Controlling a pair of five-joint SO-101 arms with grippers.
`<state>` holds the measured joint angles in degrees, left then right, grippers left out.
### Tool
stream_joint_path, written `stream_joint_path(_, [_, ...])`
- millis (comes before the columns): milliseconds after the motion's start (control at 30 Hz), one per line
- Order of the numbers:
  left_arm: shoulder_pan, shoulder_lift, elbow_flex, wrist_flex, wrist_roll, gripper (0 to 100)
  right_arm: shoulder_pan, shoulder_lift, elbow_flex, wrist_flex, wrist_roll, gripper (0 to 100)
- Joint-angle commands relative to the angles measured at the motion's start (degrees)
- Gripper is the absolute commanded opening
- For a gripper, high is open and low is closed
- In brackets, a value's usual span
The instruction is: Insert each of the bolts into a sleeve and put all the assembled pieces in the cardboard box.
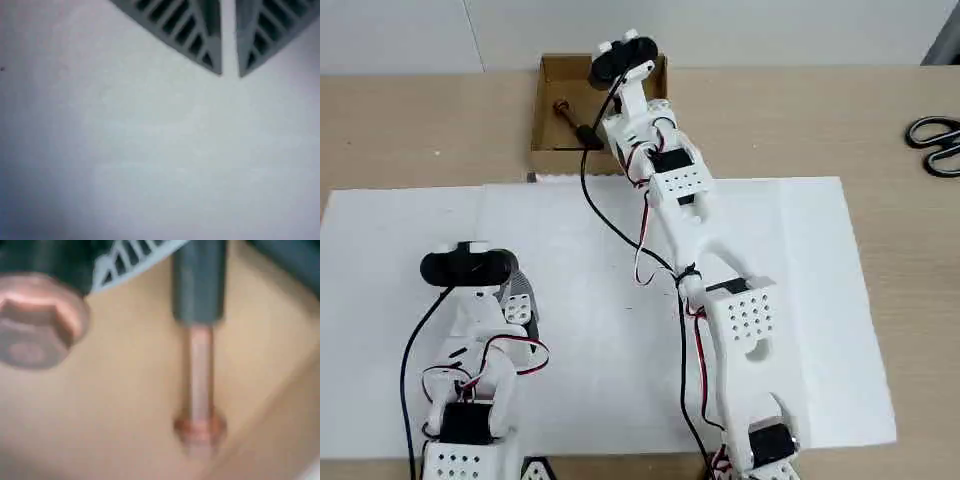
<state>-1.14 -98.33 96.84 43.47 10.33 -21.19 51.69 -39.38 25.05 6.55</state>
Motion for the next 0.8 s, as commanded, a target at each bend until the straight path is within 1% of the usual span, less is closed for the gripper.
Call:
stream_joint_path(0, [0.0, -0.53, -0.31, 0.09, -0.26, 1, -0.4, -1.27, -4.31, 2.68, 1.23, 2.6])
stream_joint_path(133, [0.0, -0.53, -0.31, 0.09, -0.26, 1, -0.4, -1.36, -4.31, 5.85, 1.32, 15.7])
stream_joint_path(200, [0.0, -0.53, -0.31, 0.09, -0.26, 1, -0.4, -1.36, -4.31, 6.73, 1.32, 20.3])
stream_joint_path(467, [0.0, -0.53, -0.31, 0.09, -0.26, 1, -0.48, -2.33, -4.31, 7.16, 1.32, 18.3])
stream_joint_path(633, [0.0, -0.53, -0.31, 0.09, -0.26, 1, -0.48, -8.13, -4.31, 12.18, 1.23, 16.2])
stream_joint_path(767, [0.0, -0.53, -0.31, 0.09, -0.26, 1, -0.31, -13.23, -4.31, 19.47, 0.97, 12.6])
